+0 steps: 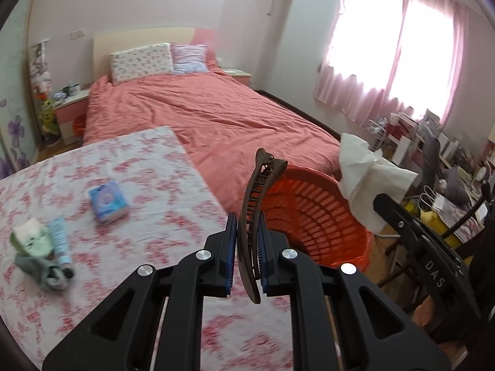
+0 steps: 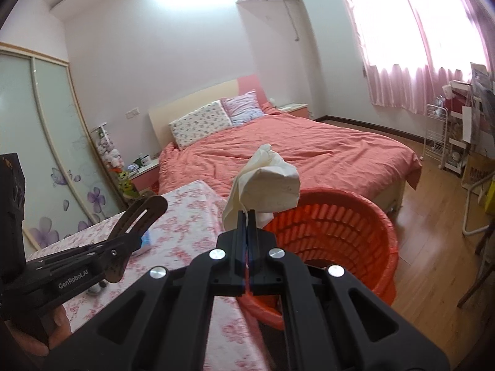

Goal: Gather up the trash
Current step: 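Carry hair clip and tissue to the orange basket and open both tools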

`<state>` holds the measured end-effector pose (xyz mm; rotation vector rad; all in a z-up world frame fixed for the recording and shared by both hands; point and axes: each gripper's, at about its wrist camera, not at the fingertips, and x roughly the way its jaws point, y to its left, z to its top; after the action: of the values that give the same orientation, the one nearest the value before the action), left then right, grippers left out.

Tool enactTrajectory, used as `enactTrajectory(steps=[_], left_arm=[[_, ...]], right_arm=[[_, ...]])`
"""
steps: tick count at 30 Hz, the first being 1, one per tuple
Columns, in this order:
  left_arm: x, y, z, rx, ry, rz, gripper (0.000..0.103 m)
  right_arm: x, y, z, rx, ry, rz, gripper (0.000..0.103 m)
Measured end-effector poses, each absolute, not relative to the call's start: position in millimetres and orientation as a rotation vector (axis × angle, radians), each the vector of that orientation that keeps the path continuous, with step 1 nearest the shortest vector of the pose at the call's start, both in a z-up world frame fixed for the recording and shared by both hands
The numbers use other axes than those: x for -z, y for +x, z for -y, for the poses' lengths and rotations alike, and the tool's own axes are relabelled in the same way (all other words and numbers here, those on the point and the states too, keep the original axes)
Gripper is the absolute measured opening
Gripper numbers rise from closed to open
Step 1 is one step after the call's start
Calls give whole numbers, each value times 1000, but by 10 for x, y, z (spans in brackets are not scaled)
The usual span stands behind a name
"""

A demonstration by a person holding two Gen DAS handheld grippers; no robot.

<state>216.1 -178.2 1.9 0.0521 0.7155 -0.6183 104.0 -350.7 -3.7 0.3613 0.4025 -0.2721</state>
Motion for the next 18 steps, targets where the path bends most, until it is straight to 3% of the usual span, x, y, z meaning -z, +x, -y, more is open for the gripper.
enactTrajectory(steps=[18], left_arm=[[234,2164,2561,700,119,-778,13]], right_arm=[[326,1126,4070,329,443,-424,2]])
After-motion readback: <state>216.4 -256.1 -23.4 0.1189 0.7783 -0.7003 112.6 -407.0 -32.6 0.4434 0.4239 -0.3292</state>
